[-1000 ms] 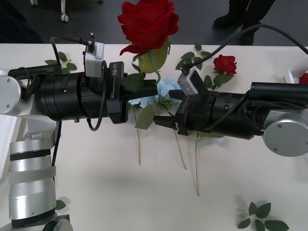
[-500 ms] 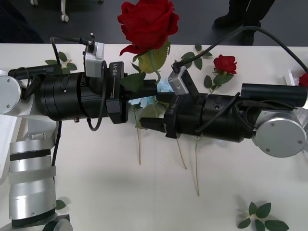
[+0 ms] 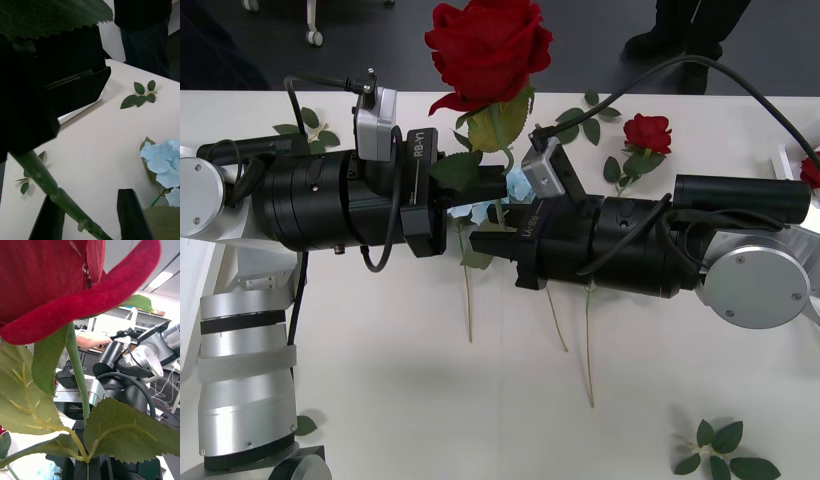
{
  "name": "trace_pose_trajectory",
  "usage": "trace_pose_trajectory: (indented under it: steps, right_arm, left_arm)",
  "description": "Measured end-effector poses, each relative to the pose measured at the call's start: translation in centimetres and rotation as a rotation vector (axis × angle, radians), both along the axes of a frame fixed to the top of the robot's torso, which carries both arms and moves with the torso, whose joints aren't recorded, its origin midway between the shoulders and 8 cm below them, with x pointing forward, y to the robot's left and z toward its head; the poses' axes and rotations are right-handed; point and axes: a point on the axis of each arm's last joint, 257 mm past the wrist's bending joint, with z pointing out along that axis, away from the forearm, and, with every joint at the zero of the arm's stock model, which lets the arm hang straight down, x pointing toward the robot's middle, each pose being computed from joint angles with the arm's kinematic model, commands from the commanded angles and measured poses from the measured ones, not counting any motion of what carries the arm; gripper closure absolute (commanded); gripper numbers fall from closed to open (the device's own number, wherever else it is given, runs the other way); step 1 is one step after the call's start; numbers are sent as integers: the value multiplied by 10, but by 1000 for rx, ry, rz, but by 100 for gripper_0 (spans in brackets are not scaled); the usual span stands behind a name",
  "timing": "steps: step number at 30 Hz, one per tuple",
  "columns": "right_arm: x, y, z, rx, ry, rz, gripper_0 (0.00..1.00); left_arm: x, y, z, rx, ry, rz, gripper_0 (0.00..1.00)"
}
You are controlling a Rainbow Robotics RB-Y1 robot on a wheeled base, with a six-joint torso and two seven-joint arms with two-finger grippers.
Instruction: Put the red flowers into the right box and the blue flowers into the left box
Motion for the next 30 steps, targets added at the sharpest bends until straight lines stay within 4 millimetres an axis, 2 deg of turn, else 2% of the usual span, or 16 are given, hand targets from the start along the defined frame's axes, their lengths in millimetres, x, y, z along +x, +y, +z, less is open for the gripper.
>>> trace_pose_trajectory:
  steps: [6,7,8,9,10,11,12,24,27,28,30]
  right_arm:
    - [0,0,0,0,0,1,100]
    - [-1,0,0,0,0,2,100]
    - [-1,1,0,0,1,2,100]
    - [-1,1,0,0,1,2,100]
    - [-1,1,0,0,1,2,100]
    - [-1,1,0,0,1,2,100]
    - [-1,1,0,0,1,2,100]
    - [-3,1,1,13,34,4,100]
    - [-8,-5,-2,-35,82,38,100]
    - [-8,-9,1,-55,88,46,100]
    - [2,-20,17,-63,77,37,100]
  left_arm:
    - [0,0,0,0,0,0,100]
    - [0,0,0,0,0,0,98]
    - [0,0,0,0,0,0,91]
    - [0,0,0,0,0,0,74]
    - [0,0,0,0,0,0,46]
    - [0,0,0,0,0,0,10]
    - [0,0,0,0,0,0,0]
    - [0,0,0,0,0,0,0]
    - [0,0,0,0,0,0,0]
    - [0,0,0,0,0,0,0]
    - [0,0,0,0,0,0,0]
